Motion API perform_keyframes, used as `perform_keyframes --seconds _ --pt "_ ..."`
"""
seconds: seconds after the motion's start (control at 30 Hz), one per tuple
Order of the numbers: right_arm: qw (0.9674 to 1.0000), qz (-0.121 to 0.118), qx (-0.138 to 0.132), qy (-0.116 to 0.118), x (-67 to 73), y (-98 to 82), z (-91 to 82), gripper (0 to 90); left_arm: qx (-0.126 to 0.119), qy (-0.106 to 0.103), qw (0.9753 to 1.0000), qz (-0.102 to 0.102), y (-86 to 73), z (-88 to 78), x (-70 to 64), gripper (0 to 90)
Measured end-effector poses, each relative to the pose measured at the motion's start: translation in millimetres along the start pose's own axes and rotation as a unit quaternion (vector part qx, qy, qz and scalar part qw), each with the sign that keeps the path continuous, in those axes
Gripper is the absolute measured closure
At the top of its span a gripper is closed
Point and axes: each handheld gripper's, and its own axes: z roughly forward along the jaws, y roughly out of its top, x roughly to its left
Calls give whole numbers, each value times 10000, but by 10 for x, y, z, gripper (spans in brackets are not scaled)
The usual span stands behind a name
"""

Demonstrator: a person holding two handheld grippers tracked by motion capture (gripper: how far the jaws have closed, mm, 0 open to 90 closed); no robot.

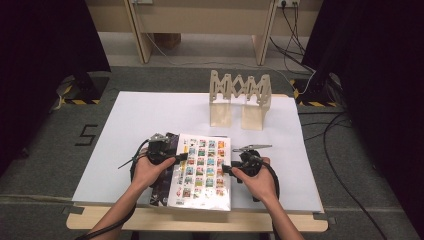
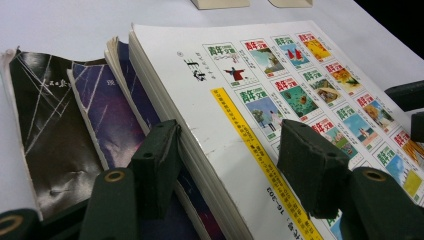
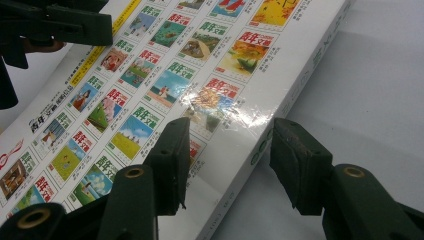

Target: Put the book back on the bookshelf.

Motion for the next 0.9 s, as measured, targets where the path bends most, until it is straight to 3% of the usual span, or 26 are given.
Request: perform_keyframes --seconds 0.17,0.27,0.33,0.37,0.4,0.43,0.57,0.6,0.63,0.73,0.8,0.9 --pt "10000 38 12 56 -21 3 8 503 -126 118 9996 -208 -38 -64 -53 480" --pt "9999 102 20 79 -32 2 16 493 -216 76 9994 -269 -45 -114 -82 509" --pt "9999 126 21 95 -35 4 20 490 -344 -45 9989 -327 -41 -169 -108 532" --pt "9999 114 6 77 -31 5 23 490 -386 -425 9969 -536 -32 -205 -141 553" --pt "9999 114 6 77 -31 5 23 490 -386 -425 9969 -536 -32 -205 -141 571" --pt "9999 119 15 71 -30 2 20 490 -279 -692 9952 -628 -54 -187 -196 584" --pt "9998 129 -15 162 -54 -7 18 490 -55 -550 9969 -556 -126 -103 -223 595" --pt "9998 129 -15 162 -54 -7 18 490 -20 -506 9967 -636 -148 -85 -194 595" --pt "9996 102 25 266 -88 17 13 491 -88 -703 9927 -971 -177 -98 -113 649" --pt "9993 176 -37 322 -132 75 15 490 -147 -816 9919 -962 -170 -134 -87 754" --pt "9991 289 -167 256 -225 235 43 477 -68 -775 9936 -823 -134 -160 -111 776" --pt "9988 444 -144 169 -353 406 104 475 -18 -771 9937 -812 -129 -156 -102 779"
